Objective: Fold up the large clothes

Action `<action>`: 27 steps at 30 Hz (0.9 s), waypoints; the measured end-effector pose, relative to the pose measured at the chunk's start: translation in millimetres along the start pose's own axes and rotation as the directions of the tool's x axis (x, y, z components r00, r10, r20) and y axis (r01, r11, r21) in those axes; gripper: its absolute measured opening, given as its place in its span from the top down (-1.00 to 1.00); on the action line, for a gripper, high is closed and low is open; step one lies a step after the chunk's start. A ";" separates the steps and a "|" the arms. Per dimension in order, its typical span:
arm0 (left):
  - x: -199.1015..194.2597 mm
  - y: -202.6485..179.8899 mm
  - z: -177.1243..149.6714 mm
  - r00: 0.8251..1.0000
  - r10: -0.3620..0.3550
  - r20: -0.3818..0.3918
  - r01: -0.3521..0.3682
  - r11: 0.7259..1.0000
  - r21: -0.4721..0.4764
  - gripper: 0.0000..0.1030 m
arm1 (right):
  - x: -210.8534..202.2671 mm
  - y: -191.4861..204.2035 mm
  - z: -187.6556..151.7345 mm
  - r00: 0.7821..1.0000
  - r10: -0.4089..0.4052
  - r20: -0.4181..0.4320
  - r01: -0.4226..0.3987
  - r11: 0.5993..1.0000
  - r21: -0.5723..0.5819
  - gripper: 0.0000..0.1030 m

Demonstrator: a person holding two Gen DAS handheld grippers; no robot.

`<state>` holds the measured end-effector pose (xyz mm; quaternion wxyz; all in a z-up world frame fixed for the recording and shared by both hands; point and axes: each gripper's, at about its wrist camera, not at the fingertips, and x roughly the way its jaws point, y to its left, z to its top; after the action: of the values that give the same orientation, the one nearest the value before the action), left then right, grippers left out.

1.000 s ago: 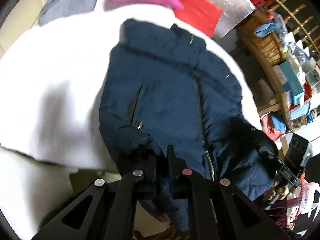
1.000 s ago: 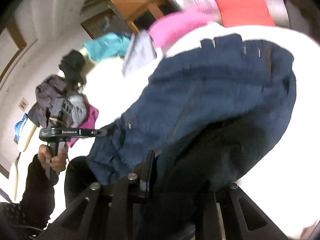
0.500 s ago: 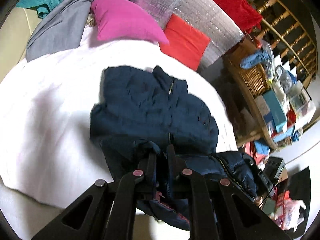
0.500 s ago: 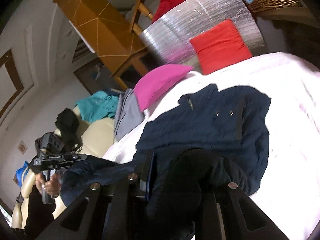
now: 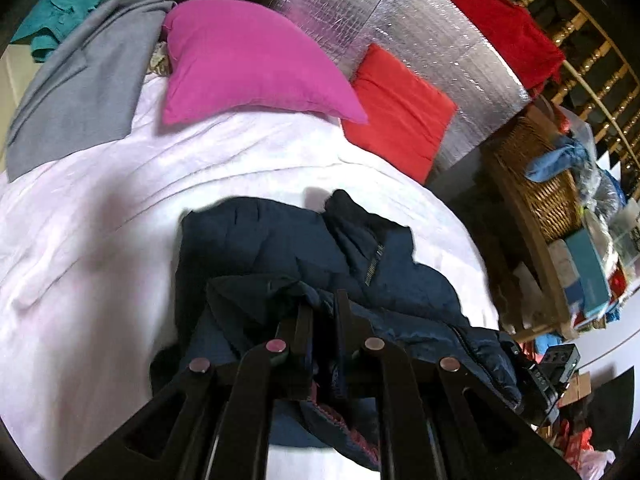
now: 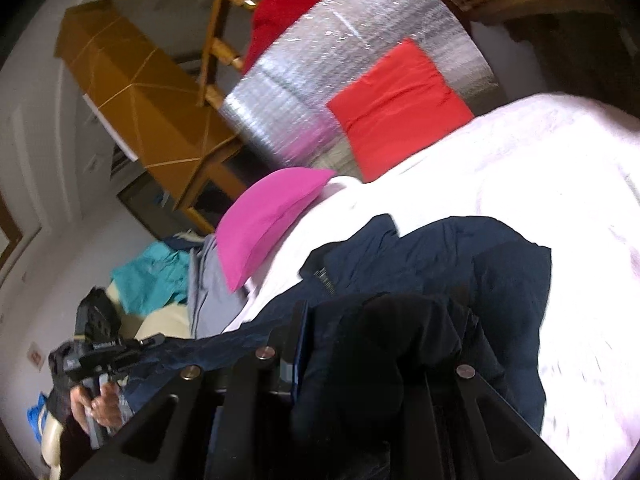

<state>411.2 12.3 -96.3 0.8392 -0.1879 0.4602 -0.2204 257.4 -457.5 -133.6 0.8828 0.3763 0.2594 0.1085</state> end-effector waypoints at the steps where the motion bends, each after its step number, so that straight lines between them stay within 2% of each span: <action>1: 12.7 4.8 5.1 1.000 -0.001 -0.003 0.001 1.000 -0.013 0.82 | 8.0 -4.6 3.9 1.000 -0.002 -0.006 0.002 1.000 0.011 0.61; 5: 43.1 19.5 13.8 1.000 -0.010 -0.009 0.010 0.999 -0.046 0.82 | 47.2 -29.8 14.1 0.998 -0.020 -0.064 0.024 0.998 0.066 0.61; 8: 57.1 26.3 16.4 1.000 -0.015 0.001 0.016 0.998 -0.057 0.82 | 68.8 -48.8 19.5 0.994 -0.003 -0.108 0.017 0.991 0.129 0.61; 14: 73.8 37.7 22.2 0.999 0.004 0.053 0.001 0.995 -0.099 0.76 | 96.3 -66.9 29.1 0.985 0.043 -0.170 -0.003 0.974 0.227 0.57; 18: 79.2 44.5 19.6 0.994 -0.008 0.111 0.026 0.987 -0.160 0.74 | 109.4 -83.4 36.5 0.973 0.115 -0.202 -0.040 0.938 0.343 0.50; 19: 78.9 45.8 18.6 0.992 -0.015 0.127 0.037 0.984 -0.172 0.61 | 110.8 -87.6 38.3 0.969 0.145 -0.199 -0.062 0.926 0.372 0.47; 20: 76.1 46.5 18.4 0.988 -0.029 0.153 0.056 0.982 -0.178 0.24 | 112.2 -92.1 40.8 0.964 0.179 -0.199 -0.086 0.911 0.403 0.46; 21: 71.4 46.5 18.4 0.982 -0.029 0.189 0.064 0.981 -0.183 -0.02 | 112.8 -95.8 42.1 0.959 0.204 -0.196 -0.103 0.897 0.430 0.45; 22: 65.9 46.2 18.0 0.974 -0.015 0.226 0.058 0.980 -0.188 -0.51 | 112.9 -100.0 43.1 0.954 0.233 -0.186 -0.123 0.876 0.466 0.44; 23: 55.5 45.5 16.6 0.956 0.017 0.294 0.043 0.979 -0.197 -0.63 | 112.7 -105.4 43.9 0.948 0.271 -0.168 -0.152 0.847 0.510 0.43; 24: 47.6 45.1 15.1 0.938 0.032 0.344 0.040 0.979 -0.199 -0.63 | 111.5 -108.5 44.2 0.943 0.295 -0.152 -0.173 0.828 0.534 0.35; 26: 36.6 43.8 14.5 0.920 0.026 0.391 0.054 0.980 -0.192 -0.65 | 107.8 -112.8 47.0 0.924 0.374 -0.083 -0.261 0.772 0.579 0.00; 27: 34.3 43.4 14.6 0.919 0.024 0.394 0.057 0.980 -0.193 -0.66 | 102.9 -114.3 47.8 0.909 0.417 -0.021 -0.322 0.732 0.600 -0.31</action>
<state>448.7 31.4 -135.1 0.8895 -0.3160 0.2999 -0.1378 369.4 -526.0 -226.9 0.6615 0.6632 0.2671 0.2261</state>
